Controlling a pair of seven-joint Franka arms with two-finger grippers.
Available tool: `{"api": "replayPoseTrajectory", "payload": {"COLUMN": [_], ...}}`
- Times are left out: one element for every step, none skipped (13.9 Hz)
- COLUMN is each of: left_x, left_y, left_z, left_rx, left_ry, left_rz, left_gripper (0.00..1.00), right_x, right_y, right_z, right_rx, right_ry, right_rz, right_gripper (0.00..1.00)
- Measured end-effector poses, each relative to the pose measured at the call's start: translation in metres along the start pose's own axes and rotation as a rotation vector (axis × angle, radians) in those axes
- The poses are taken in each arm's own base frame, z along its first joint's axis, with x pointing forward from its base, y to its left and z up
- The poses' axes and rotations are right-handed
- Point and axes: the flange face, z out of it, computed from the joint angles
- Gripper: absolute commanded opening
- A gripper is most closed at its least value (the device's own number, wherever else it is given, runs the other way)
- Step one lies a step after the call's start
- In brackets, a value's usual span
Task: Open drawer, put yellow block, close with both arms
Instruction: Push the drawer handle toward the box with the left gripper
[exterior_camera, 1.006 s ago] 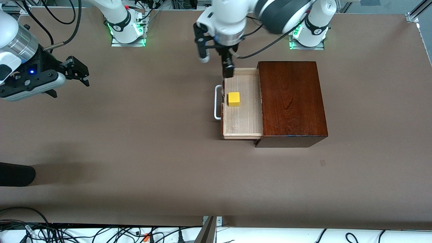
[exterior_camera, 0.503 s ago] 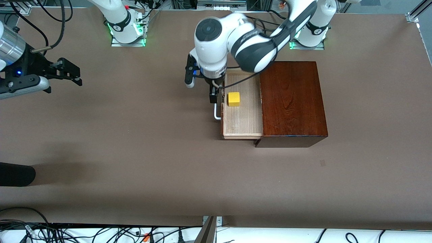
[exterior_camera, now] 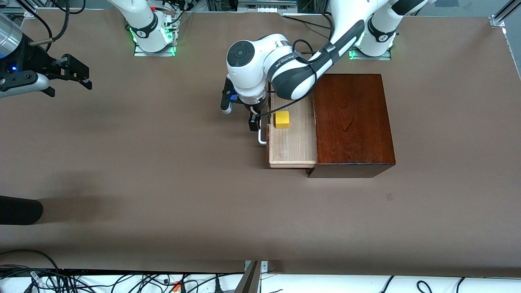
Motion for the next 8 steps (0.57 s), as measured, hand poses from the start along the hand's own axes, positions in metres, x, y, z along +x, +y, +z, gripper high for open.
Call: {"api": "replayPoseTrajectory", "payload": {"left_x": [0.002, 0.004, 0.004, 0.004, 0.004, 0.004, 0.005, 0.006], "left_y": [0.002, 0.002, 0.002, 0.002, 0.003, 0.004, 0.005, 0.006], "left_z": [0.004, 0.007, 0.011, 0.014, 0.016, 0.020, 0.023, 0.025], "left_rx": [0.000, -0.003, -0.007, -0.011, -0.015, -0.019, -0.019, -0.011], "left_ry": [-0.006, -0.010, -0.013, -0.016, -0.020, -0.024, -0.031, -0.041], "left_rz": [0.006, 0.008, 0.009, 0.007, -0.002, -0.015, -0.023, -0.022], "left_gripper": [1.00, 1.00, 1.00, 1.00, 1.00, 1.00, 1.00, 1.00], "right_x": [0.001, 0.002, 0.002, 0.004, 0.005, 0.005, 0.005, 0.006], "right_y": [-0.002, -0.004, -0.004, -0.004, -0.004, -0.004, -0.004, -0.003], "right_z": [0.001, 0.003, 0.005, 0.006, 0.006, 0.006, 0.005, 0.004], "right_rx": [-0.006, -0.007, -0.007, -0.008, -0.008, -0.009, -0.010, -0.013], "right_ry": [0.000, -0.001, 0.001, 0.010, 0.016, 0.017, 0.019, 0.022], "right_rz": [-0.005, -0.006, -0.005, -0.004, -0.004, -0.004, -0.004, -0.004], "right_gripper": [1.00, 1.00, 1.00, 1.00, 1.00, 1.00, 1.00, 1.00]}}
